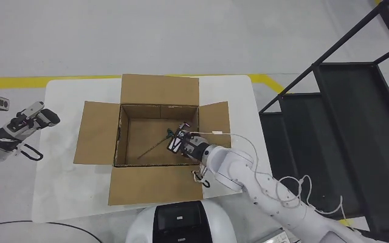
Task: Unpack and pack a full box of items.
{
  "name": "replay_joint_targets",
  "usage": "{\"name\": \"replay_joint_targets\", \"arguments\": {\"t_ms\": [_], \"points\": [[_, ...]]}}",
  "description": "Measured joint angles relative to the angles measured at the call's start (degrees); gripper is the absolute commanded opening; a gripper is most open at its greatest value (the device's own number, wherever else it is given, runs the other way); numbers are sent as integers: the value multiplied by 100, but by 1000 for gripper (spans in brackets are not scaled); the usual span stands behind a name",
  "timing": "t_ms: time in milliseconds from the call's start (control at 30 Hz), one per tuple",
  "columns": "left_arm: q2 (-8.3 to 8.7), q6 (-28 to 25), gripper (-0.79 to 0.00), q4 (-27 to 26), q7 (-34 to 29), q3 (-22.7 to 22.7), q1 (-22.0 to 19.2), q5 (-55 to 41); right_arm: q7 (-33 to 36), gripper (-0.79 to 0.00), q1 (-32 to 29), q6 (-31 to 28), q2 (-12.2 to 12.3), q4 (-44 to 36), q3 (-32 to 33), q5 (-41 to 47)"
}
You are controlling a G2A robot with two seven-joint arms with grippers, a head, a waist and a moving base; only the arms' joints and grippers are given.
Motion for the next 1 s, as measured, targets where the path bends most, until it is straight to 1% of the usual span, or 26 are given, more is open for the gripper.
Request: {"name": "replay_joint_targets", "arguments": {"t_ms": [167, 267, 333, 367, 533, 567, 633, 700, 767, 800, 867, 900, 1000], "points": [[0, 0, 0, 0, 0, 0, 0, 0, -194, 0, -277, -287, 53, -302, 283, 360], [0, 0, 0, 0, 0, 0, 0, 0, -127, 0, -594, -606, 148, -629, 780, 1042], [0, 0, 0, 0, 0, 0, 0, 0, 182, 0, -899, -814, 242, -904, 1279, 1670], [0, 0, 0, 0, 0, 0, 0, 0, 396, 0, -1036, -827, 282, -1042, 1524, 1955], [0, 0, 0, 0, 0, 0, 0, 0, 1608, 0, -1675, -742, 462, -1732, 2998, 3978], [0, 0, 0, 0, 0, 0, 0, 0, 1789, 0, -1767, -753, 484, -1778, 3237, 4382], [-1, 7, 0, -12, 11, 3, 5, 7, 2269, 0, -1937, -779, 535, -1750, 3768, 5498], [-2, 96, 0, -139, 64, 34, 45, 113, 2803, 0, -2001, -755, 588, -1622, 4272, 6570], [10, 244, 0, -238, -128, 60, 46, 173, 3240, 0, -2029, -757, 629, -1484, 4615, 7344], [21, 371, 0, -242, -367, 67, 4, 111, 3496, 0, -2036, -745, 652, -1352, 4794, 7809], [31, 521, 0, -168, -794, 65, -108, -125, 3795, 0, -2024, -675, 681, -1131, 4995, 8382], [38, 626, 0, -73, -1158, 71, -199, -335, 3949, 0, -2011, -590, 697, -978, 5082, 8698], [75, 879, 0, 180, -1900, 97, -503, -471, 4141, 0, -1970, -484, 718, -804, 5167, 9060]]}}
